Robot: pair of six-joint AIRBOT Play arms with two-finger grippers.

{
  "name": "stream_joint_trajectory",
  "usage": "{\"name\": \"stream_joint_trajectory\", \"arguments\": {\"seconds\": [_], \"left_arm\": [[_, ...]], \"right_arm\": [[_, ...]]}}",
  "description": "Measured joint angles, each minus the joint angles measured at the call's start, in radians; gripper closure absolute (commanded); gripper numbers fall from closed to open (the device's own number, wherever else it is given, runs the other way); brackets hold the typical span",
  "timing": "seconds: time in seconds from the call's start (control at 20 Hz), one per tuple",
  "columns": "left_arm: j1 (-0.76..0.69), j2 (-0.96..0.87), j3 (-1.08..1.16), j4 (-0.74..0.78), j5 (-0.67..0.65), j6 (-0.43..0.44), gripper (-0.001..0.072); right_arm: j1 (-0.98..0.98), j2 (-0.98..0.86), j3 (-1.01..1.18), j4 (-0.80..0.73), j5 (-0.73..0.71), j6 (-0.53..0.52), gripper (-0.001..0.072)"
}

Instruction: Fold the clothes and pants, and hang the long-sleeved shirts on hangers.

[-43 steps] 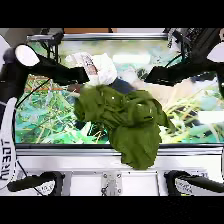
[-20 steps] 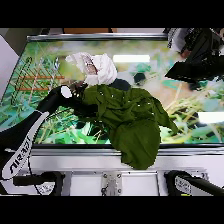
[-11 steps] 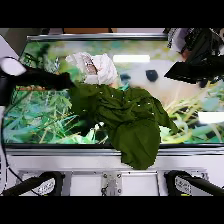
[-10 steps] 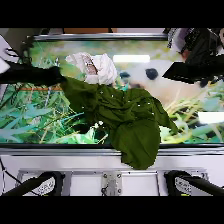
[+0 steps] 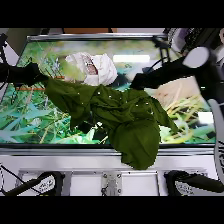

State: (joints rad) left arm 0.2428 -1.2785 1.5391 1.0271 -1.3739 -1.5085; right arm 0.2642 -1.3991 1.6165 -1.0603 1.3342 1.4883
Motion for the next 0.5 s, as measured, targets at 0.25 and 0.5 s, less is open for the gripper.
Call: {"name": "stream_joint_trajectory", "arguments": {"seconds": [0.25,0.5], "left_arm": [[-0.009,-0.042,0.002,-0.003,0.011,0.0,0.069],[-0.003,-0.052,0.002,-0.003,0.033,0.0,0.069]], "right_arm": [[0.221,-0.179,-0.005,0.014,-0.114,0.001,0.0122],[0.373,-0.381,-0.005,0.113,-0.302,0.011,0.0124]]}}
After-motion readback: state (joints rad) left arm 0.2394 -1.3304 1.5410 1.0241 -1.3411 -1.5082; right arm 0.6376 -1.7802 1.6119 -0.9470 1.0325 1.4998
